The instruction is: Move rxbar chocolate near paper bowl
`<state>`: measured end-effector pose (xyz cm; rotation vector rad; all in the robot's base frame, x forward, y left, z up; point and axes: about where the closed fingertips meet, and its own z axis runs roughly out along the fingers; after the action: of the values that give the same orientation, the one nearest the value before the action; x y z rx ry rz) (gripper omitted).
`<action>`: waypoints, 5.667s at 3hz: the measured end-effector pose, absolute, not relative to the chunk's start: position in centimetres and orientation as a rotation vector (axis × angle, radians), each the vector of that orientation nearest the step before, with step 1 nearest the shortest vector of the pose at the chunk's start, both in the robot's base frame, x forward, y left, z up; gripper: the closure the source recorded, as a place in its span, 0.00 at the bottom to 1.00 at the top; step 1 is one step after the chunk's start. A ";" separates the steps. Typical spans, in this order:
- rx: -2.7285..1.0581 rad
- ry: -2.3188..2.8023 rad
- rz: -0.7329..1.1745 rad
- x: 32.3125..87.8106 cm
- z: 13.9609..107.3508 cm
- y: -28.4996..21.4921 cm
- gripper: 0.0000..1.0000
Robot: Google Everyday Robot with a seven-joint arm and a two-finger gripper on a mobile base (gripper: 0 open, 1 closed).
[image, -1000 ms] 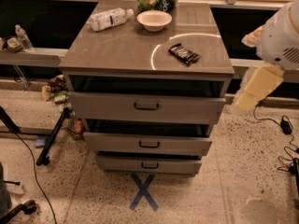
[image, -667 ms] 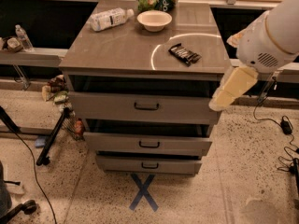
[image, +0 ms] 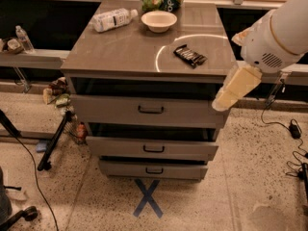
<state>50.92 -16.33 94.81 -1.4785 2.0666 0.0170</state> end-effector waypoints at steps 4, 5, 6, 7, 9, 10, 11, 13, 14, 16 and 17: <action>-0.858 2.174 -0.098 62.1 92.8 -23.1 0.00; -0.724 2.148 -0.110 65.3 91.2 -23.5 0.00; -0.593 2.146 -0.007 68.8 88.2 -23.8 0.00; -0.593 2.146 -0.007 68.8 88.2 -23.8 0.00; -0.606 2.062 0.264 70.5 87.9 -20.4 0.00; -0.635 1.958 0.382 71.6 88.4 -17.2 0.00; -0.663 1.896 0.348 72.3 87.8 -14.9 0.01; -0.559 1.906 0.285 75.5 84.3 -13.2 0.24; -0.539 1.912 0.279 76.3 83.6 -13.0 0.23; -0.525 1.874 0.281 78.3 83.8 -12.1 0.65; -0.509 1.815 0.280 80.7 85.5 -11.3 0.96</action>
Offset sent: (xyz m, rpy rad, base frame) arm 0.0935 -0.0655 -0.0202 0.1226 -0.0578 -0.4756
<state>80.67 -11.34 85.54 -0.5093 1.8145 0.2797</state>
